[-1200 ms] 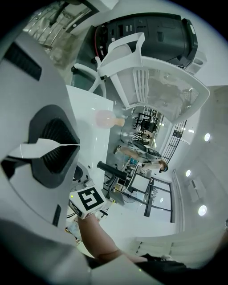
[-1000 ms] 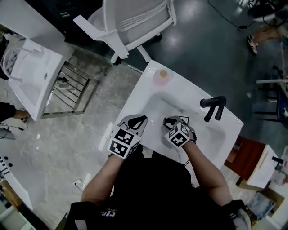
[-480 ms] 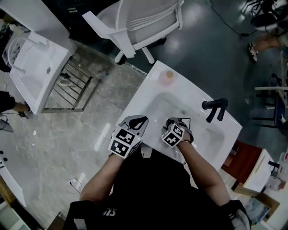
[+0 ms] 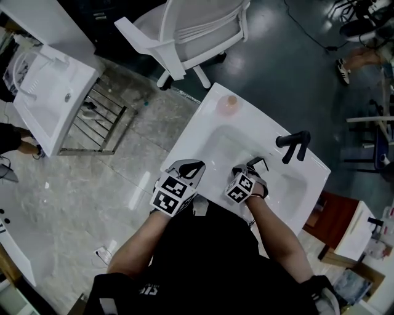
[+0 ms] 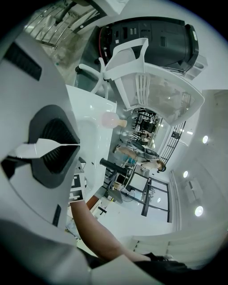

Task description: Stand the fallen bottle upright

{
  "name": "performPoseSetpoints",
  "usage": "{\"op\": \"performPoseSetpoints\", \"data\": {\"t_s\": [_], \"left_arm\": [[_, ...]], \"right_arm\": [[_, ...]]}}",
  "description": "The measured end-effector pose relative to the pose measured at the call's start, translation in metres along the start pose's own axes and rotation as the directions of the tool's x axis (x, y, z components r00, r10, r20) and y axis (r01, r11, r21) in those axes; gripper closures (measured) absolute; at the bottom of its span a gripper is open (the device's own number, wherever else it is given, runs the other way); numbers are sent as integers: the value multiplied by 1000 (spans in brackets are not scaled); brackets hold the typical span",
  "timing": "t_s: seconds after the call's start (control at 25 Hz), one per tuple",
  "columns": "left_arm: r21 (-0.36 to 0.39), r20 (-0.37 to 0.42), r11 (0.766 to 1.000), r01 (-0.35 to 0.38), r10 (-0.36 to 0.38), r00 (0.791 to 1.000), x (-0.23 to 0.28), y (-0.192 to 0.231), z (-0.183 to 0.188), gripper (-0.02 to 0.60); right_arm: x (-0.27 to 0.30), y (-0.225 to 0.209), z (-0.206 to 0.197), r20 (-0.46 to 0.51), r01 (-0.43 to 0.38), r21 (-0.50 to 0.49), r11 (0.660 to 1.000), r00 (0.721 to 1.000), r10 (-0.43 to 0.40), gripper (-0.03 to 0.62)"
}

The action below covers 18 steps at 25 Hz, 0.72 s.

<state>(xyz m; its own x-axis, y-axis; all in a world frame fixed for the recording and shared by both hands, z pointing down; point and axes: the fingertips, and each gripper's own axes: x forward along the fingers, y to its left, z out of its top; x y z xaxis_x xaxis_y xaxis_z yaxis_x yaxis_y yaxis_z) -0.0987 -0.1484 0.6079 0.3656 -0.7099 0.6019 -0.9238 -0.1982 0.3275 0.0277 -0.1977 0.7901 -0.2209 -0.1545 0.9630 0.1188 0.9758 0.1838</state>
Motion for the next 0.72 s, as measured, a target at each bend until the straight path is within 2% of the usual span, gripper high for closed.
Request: {"op": "performPoseSetpoints", "data": {"t_s": [0.08,0.16,0.2,0.32,0.44,0.52,0.72], "left_arm": [[4,-1,1000,11,-11,1000,-1,-3,1,557],[11,-3,1000,26,-26,1000,-1,-9,3,557],[15,-5,999,35,-35,999,-1,-11,3,557],[31,-18,998,63,-62,998,1,-17,0,557],[47,-29,995,83,-82,996,4,-19,0,557],[54,-34,994,95,-93,995,6,-20,1,557],[71,-50,990,120,-116,992,11,-22,2,557]], "right_arm": [[-10,-2,0,14,4,30,1000,1000,-4,569],[-17,4,-7,16,-17,54,998,1000,16,453],[-19,8,-14,12,-23,63,998,1000,23,427],[-21,13,-33,-5,-8,93,996,1000,9,422],[-24,12,-44,-30,11,84,996,1000,-8,424],[-26,15,-48,-36,-2,84,996,999,5,435],[-22,18,-42,-4,-39,156,987,999,40,476]]}}
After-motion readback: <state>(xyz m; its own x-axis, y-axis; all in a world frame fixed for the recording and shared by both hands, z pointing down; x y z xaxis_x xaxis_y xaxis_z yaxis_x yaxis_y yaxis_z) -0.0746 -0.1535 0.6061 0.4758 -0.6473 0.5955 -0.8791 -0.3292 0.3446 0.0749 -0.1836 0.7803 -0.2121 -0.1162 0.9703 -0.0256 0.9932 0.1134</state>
